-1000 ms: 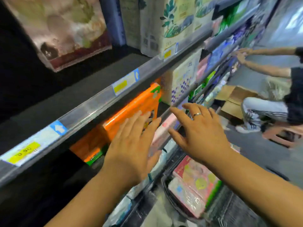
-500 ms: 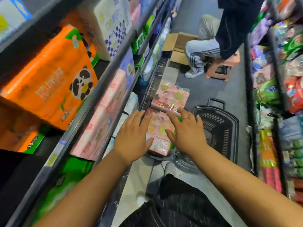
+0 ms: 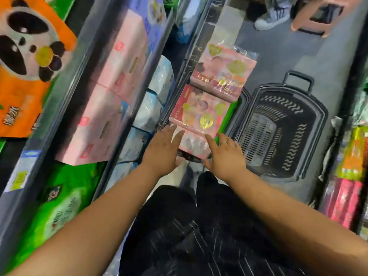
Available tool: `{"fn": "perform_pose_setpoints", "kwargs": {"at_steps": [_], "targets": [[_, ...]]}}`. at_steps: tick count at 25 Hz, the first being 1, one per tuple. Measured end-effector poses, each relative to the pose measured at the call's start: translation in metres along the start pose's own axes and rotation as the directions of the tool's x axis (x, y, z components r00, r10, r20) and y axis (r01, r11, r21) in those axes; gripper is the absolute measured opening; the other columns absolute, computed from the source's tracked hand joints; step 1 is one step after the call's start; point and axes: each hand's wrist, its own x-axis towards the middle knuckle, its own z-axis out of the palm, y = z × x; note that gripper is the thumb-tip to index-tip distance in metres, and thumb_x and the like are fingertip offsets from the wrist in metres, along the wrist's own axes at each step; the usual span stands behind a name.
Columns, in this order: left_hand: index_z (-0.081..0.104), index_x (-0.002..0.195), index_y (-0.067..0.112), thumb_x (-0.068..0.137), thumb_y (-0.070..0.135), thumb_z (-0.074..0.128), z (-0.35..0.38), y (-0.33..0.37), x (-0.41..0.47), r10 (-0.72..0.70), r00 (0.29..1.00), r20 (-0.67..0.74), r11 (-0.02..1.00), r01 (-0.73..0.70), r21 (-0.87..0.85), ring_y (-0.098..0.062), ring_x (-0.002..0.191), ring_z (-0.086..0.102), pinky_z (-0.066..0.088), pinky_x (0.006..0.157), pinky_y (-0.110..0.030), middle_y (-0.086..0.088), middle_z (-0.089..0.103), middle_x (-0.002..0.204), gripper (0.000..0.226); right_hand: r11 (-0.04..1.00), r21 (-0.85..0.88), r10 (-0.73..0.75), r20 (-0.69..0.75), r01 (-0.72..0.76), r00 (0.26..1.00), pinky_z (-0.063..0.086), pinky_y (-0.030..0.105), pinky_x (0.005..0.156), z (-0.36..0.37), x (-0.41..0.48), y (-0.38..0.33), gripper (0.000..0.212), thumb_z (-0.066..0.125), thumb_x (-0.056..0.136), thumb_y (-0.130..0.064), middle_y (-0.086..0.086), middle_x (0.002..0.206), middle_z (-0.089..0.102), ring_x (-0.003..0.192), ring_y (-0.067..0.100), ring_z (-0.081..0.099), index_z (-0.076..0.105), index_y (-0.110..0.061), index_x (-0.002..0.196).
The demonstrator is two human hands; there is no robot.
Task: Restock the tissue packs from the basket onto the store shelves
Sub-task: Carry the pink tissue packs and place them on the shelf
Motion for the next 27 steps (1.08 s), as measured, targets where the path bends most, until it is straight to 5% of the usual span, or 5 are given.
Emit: {"fn": "perform_pose_setpoints", "kwargs": {"at_steps": [5, 11, 16, 21, 27], "targets": [[0.043, 0.141, 0.005, 0.062, 0.024, 0.087, 0.078, -0.028, 0.045, -0.038, 0.994, 0.103, 0.999, 0.038, 0.006, -0.046, 0.132, 0.04, 0.036, 0.104, -0.054, -0.026, 0.041, 0.144, 0.092, 0.998, 0.047, 0.046, 0.141, -0.053, 0.989, 0.031, 0.051, 0.11, 0.063, 0.055, 0.007, 0.094, 0.063, 0.083, -0.055, 0.016, 0.154, 0.023, 0.139, 0.036, 0.028, 0.01, -0.023, 0.154], [0.0, 0.154, 0.018, 0.08, 0.045, 0.072, 0.163, -0.085, 0.094, -0.03, 0.968, 0.25, 0.999, 0.019, 0.046, -0.036, 0.147, -0.001, 0.009, 0.119, -0.047, -0.014, 0.001, 0.161, 0.107, 0.991, 0.034, 0.121, 0.198, -0.13, 0.973, 0.022, 0.051, 0.116, 0.15, 0.119, -0.003, 0.114, 0.072, 0.073, -0.058, 0.012, 0.157, 0.015, 0.145, 0.034, 0.014, -0.001, -0.021, 0.153], [0.007, 0.153, 0.026, 0.086, 0.034, 0.064, 0.207, -0.118, 0.125, 0.033, 0.965, 0.261, 0.998, -0.019, -0.053, -0.036, 0.142, 0.018, 0.025, 0.114, -0.048, -0.013, 0.0, 0.16, 0.088, 0.975, -0.024, 0.221, 0.207, -0.221, 0.953, 0.012, 0.058, 0.113, 0.194, 0.156, -0.022, 0.113, 0.072, 0.075, -0.047, 0.012, 0.156, 0.016, 0.145, 0.034, 0.011, -0.009, -0.025, 0.152], [0.01, 0.137, 0.032, 0.083, 0.036, 0.064, 0.211, -0.123, 0.13, 0.114, 0.979, 0.169, 0.986, -0.09, -0.143, -0.042, 0.105, 0.048, 0.049, 0.076, -0.05, -0.017, 0.028, 0.146, 0.077, 0.971, -0.021, 0.238, 0.112, -0.237, 0.965, 0.022, 0.058, 0.107, 0.202, 0.156, -0.028, 0.097, 0.065, 0.076, -0.029, 0.018, 0.144, 0.033, 0.13, 0.039, 0.032, 0.005, -0.021, 0.153], [0.012, 0.142, 0.027, 0.086, 0.043, 0.06, 0.195, -0.127, 0.125, 0.155, 0.964, 0.216, 0.988, -0.146, -0.057, -0.041, 0.106, 0.048, 0.049, 0.081, -0.049, -0.018, 0.029, 0.144, 0.075, 0.976, -0.036, 0.217, 0.164, -0.214, 0.962, 0.028, 0.056, 0.106, 0.191, 0.152, -0.027, 0.1, 0.071, 0.074, -0.036, 0.016, 0.139, 0.037, 0.127, 0.038, 0.035, 0.008, -0.023, 0.151]]}}
